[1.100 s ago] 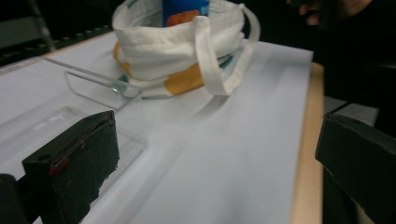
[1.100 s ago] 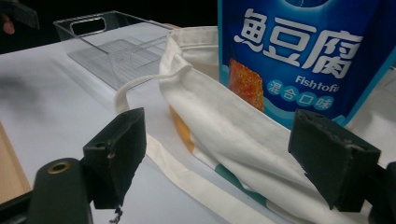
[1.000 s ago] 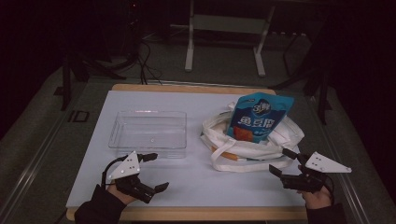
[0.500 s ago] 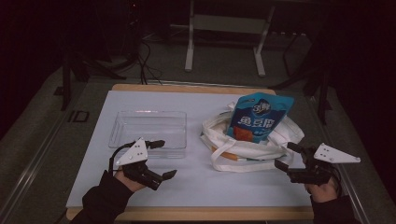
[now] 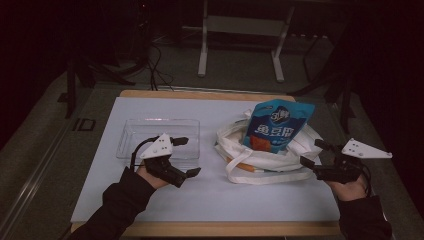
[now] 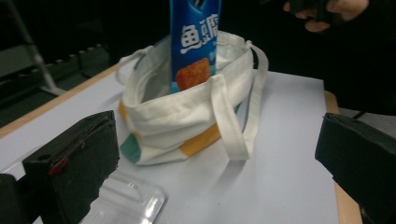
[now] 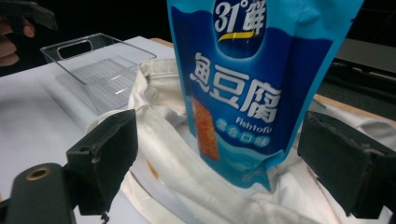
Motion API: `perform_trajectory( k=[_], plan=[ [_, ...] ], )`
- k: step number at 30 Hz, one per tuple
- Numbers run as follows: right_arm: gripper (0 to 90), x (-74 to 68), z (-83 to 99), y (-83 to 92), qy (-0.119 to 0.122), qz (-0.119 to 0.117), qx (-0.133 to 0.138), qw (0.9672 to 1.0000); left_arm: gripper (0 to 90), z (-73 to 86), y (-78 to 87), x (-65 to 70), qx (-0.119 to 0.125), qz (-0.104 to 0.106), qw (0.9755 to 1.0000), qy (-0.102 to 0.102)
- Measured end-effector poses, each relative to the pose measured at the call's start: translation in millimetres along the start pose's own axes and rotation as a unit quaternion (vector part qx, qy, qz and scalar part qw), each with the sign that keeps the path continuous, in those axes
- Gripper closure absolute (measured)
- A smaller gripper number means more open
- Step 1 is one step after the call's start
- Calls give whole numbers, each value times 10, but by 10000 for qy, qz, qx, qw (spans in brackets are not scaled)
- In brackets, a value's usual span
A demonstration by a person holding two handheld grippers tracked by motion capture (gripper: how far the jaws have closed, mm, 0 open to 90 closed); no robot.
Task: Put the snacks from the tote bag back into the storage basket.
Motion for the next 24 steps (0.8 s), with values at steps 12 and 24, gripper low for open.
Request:
perform_trajectory(
  k=[12,24],
  plan=[
    [124,262,-80,-115,-46,10,11,10000,0,-140,-344,-74,-50,214,9998,12],
    [136,407,-85,-290,-93,-40,-48,9999,14,-317,-705,-169,-146,271,9995,-53]
  ],
)
Point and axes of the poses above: each handheld gripper's, and its own axes: y roughly backward along the jaws, z roughly out of its underside, x roughly to its right, the point moved 10 cm from there along -y, roughly forward along the jaws, and after that the axes turned 6 degrees about y, right-handed, at the moved point
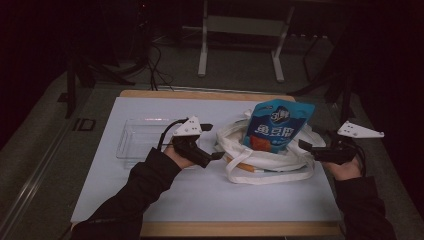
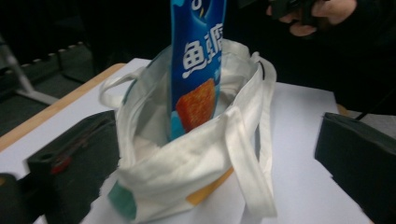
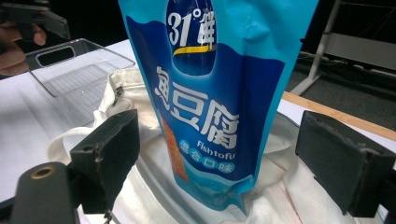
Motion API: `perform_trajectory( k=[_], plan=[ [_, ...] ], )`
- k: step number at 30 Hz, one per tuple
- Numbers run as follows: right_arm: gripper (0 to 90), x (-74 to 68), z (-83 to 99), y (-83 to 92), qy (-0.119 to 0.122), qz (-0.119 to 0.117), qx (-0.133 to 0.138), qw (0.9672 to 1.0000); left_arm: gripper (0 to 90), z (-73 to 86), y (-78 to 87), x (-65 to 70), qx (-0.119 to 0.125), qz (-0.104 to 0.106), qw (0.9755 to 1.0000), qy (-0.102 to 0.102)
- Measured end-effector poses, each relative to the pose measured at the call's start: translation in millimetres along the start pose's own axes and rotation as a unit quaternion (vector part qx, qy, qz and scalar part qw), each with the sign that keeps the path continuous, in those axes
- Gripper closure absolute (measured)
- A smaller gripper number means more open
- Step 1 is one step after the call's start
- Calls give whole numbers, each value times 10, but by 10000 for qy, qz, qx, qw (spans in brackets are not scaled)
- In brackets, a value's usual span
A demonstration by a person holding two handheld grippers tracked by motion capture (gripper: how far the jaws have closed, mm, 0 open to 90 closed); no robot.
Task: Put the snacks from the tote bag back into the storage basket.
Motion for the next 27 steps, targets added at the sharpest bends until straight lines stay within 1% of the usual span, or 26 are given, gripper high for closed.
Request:
perform_trajectory(
  k=[2,3,4,7,8,9,11,12,13,16,17,18,20,21,22,24,25,26,27],
  plan=[
    [138,13,-9,-30,23,-9,-18,10000,14,-40,-72,-7,8,45,10000,-11],
    [138,22,-12,-41,33,-13,-31,10000,14,-61,-106,-17,29,27,10000,-15],
    [138,31,-17,-54,12,-26,-26,10000,15,-79,-143,-19,21,87,10000,0],
    [139,66,-19,-96,12,-31,-64,10000,17,-116,-265,-27,-91,165,9998,-43],
    [139,76,-21,-109,20,-34,-70,10000,20,-134,-308,-33,-82,155,9998,-43],
    [139,85,-24,-122,-6,-35,-80,10000,20,-148,-349,-34,-108,207,9997,-26],
    [153,87,-34,-146,-19,-110,-61,9999,21,-174,-435,-46,-157,198,9997,-40],
    [153,90,-37,-159,-18,-119,-61,9999,22,-189,-476,-42,-181,248,9995,-37],
    [154,92,-42,-173,-20,-146,-51,9999,31,-205,-516,-50,-188,216,9996,-87],
    [157,102,-54,-218,10,-152,-70,9999,43,-249,-635,-56,-220,261,9994,-98],
    [171,101,-59,-232,0,-174,-67,9998,45,-261,-671,-50,-232,330,9991,-93],
    [177,99,-63,-244,14,-196,-63,9998,60,-274,-711,-57,-239,308,9992,-101],
    [202,105,-66,-271,28,-220,-80,9997,60,-292,-789,-59,-307,340,9989,-108],
    [203,110,-68,-282,32,-222,-77,9997,60,-301,-828,-70,-336,281,9989,-139],
    [210,112,-69,-293,26,-246,-83,9997,61,-311,-861,-70,-355,297,9988,-151],
    [219,131,-66,-319,27,-240,-105,9997,84,-334,-924,-86,-377,275,9989,-102],
    [225,137,-65,-333,28,-266,-105,9996,97,-348,-951,-87,-364,302,9988,-88],
    [228,141,-64,-347,10,-293,-117,9995,124,-364,-980,-98,-360,266,9990,-80],
    [234,148,-62,-362,2,-304,-133,9994,130,-383,-1007,-101,-349,286,9990,-60]
  ],
)
Point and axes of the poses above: each handheld gripper's, and its own axes: y roughly backward along the jaws, z roughly out of its underside, x roughly to its right, the point moved 10 cm from there along -y, roughly forward along the jaws, and after that the axes turned 6 degrees about y, right-handed, at the moved point
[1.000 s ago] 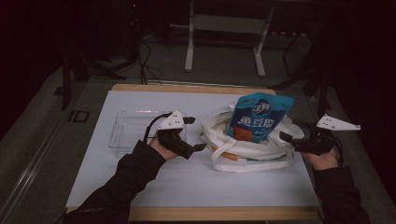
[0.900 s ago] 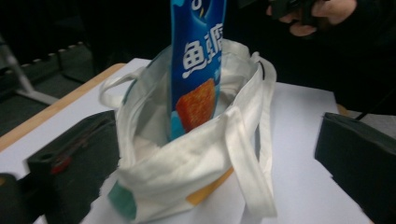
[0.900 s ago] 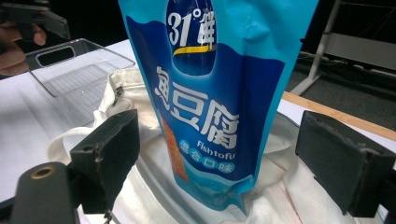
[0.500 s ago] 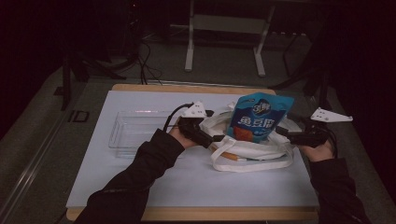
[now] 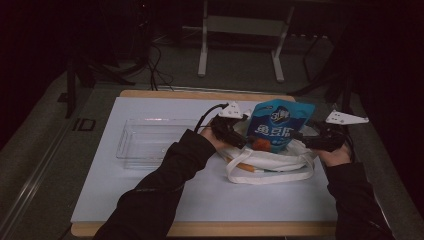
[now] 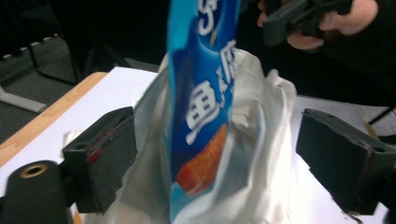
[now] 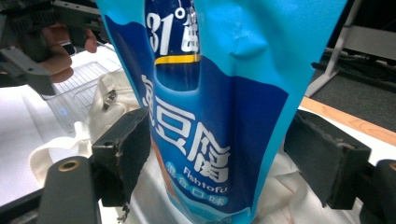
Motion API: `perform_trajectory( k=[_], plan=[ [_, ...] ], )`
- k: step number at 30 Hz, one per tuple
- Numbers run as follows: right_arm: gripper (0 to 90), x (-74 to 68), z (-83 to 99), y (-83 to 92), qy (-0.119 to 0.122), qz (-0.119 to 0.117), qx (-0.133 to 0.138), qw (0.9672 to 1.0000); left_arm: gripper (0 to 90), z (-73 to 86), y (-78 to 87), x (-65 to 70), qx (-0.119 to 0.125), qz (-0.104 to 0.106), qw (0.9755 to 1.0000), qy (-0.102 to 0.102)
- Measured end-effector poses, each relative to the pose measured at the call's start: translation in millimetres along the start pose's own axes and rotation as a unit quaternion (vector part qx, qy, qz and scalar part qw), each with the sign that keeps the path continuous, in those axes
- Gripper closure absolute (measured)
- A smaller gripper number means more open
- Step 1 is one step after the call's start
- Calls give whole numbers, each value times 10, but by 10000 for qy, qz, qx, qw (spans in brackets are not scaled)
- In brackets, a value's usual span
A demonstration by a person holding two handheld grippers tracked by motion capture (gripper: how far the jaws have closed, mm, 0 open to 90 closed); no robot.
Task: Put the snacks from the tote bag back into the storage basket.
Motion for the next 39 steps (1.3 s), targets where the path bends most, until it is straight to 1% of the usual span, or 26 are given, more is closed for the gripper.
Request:
perform_trajectory(
  k=[2,4,5,6,7,9,10,11,13,14,15,17,18,21,22,23,26,27,28,30,33,35,39],
  plan=[
    [251,6,3,-30,-4,-71,-32,10000,151,-44,-46,-5,5,16,10000,27],
    [280,9,3,-57,6,-125,-48,9999,171,-87,-89,-13,19,-1,10000,-12],
    [284,12,-1,-70,22,-136,-41,9999,204,-107,-106,-17,29,-2,10000,-34],
    [309,12,-4,-82,13,-166,-42,9999,220,-123,-122,-23,34,-3,10000,-18],
    [315,10,-8,-94,1,-202,-43,9998,243,-138,-137,-30,47,10,10000,8],
    [342,15,-17,-119,-15,-254,-40,9997,309,-164,-169,-45,87,2,10000,27],
    [342,15,-17,-119,-15,-254,-40,9997,333,-164,-169,-45,87,2,10000,27],
    [367,21,-23,-153,-49,-339,-43,9994,372,-172,-200,-57,74,-11,10000,59],
    [393,25,-23,-172,-39,-359,-51,9993,413,-173,-250,-62,38,23,9999,92],
    [408,24,-22,-182,-13,-385,-62,9992,425,-175,-261,-66,31,17,10000,77],
    [442,26,-18,-187,39,-393,-80,9992,445,-181,-272,-68,48,7,10000,58],
    [486,23,-11,-198,195,-375,-124,9990,488,-183,-288,-69,40,3,10000,47],
    [504,20,-15,-201,216,-385,-107,9990,489,-182,-302,-75,31,-18,10000,31],
    [546,19,-18,-210,281,-378,-135,9988,531,-160,-346,-92,-16,-20,10000,34],
    [546,19,-18,-210,281,-378,-135,9988,565,-160,-346,-92,-16,-20,10000,34],
    [571,23,-21,-219,287,-382,-158,9987,585,-152,-368,-102,-19,-22,10000,37],
    [596,24,-29,-232,272,-406,-160,9987,638,-148,-390,-119,-21,-84,10000,9],
    [596,24,-29,-232,272,-406,-160,9987,669,-148,-390,-119,-21,-84,10000,9],
    [618,17,-24,-244,264,-431,-178,9986,700,-151,-401,-126,-8,-79,10000,19],
    [634,11,-7,-262,260,-432,-221,9985,715,-157,-407,-131,-10,-55,10000,51],
    [649,18,0,-272,241,-433,-199,9986,731,-160,-412,-137,-32,-68,10000,48],
    [679,31,2,-278,207,-418,-190,9987,733,-165,-420,-144,-57,-69,9999,60],
    [706,21,0,-316,203,-439,-195,9986,752,-177,-446,-157,-26,-89,9999,89]
  ],
)
Point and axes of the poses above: each handheld gripper's, and its own axes: y roughly backward along the jaws, z roughly out of its underside, x roughly to its right, the point moved 10 cm from there along -y, roughly forward along the jaws, and after that the axes turned 6 degrees about y, right-handed, at the moved point
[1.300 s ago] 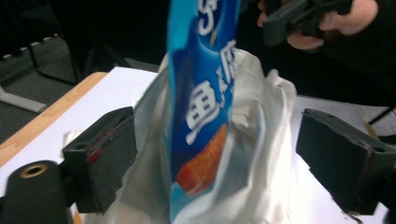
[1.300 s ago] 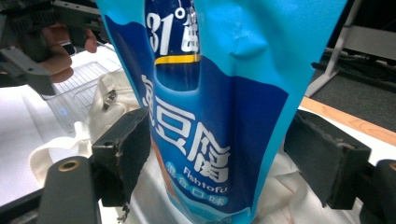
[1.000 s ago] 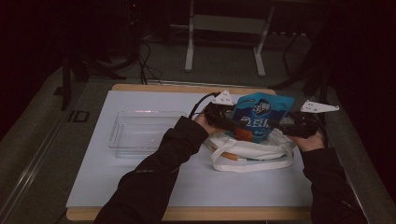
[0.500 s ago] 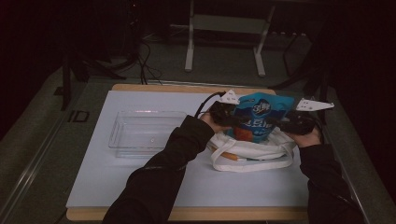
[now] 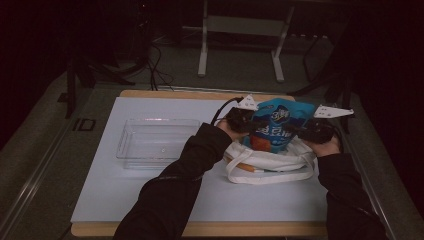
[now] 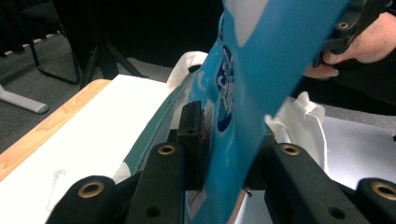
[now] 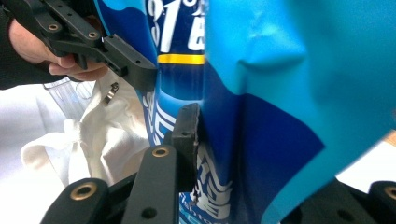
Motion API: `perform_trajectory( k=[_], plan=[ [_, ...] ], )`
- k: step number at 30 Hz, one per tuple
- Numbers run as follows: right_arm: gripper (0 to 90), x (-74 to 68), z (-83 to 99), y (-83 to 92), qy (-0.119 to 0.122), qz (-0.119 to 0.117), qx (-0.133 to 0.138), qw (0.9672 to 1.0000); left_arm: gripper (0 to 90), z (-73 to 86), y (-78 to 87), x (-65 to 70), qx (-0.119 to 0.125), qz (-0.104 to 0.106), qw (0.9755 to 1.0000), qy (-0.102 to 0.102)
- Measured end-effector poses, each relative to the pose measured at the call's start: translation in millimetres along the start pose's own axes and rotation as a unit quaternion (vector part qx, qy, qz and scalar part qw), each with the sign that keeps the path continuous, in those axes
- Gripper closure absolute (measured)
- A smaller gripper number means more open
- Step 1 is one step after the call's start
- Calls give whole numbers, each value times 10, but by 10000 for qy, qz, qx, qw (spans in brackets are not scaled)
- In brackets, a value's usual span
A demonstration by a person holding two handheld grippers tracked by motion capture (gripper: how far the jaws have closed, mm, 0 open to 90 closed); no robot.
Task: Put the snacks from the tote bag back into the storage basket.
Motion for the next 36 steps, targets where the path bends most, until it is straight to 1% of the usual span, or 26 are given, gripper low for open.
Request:
perform_trajectory(
  k=[1,2,4,7,8,11,14,19,22,25,31,36],
  plan=[
    [719,-1,-4,-11,-5,-9,7,10000,754,-4,-5,0,15,21,10000,36],
    [728,-3,-6,-17,-14,-20,6,10000,766,-5,-10,-5,27,15,10000,28],
    [742,2,-8,-23,-22,-24,4,10000,792,-9,-21,-10,46,73,9999,94],
    [766,8,-8,-27,-51,-47,9,10000,831,-10,-40,-4,17,61,10000,6],
    [777,4,-7,-28,-44,-63,-9,10000,843,-11,-46,-1,5,43,10000,-38],
    [817,2,-8,-33,-2,-60,-63,10000,869,-15,-58,-3,-49,24,9999,-84],
    [846,-4,-11,-39,33,-45,-95,9999,876,-15,-58,-2,-67,21,9999,-119],
    [865,8,-21,-31,-6,-66,-93,9999,890,-44,-64,-2,-90,-89,9997,-204],
    [871,15,-37,-12,-6,-42,-93,9999,893,-71,-67,3,-94,-75,9997,-191],
    [875,25,-59,14,8,-19,-77,10000,895,-114,-69,12,-90,-70,9997,-197],
    [883,47,-132,80,8,-16,-26,10000,899,-230,-45,32,-166,-42,9994,-303],
    [886,47,-242,146,38,7,53,10000,900,-350,4,55,-120,-34,9992,-381]
  ],
)
Point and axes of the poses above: each handheld gripper's, and its own axes: y roughly backward along the jaws, z roughly out of its underside, x roughly to its right, the point moved 10 cm from there along -y, roughly forward along the jaws, and after that the axes turned 6 degrees about y, right-handed, at the moved point
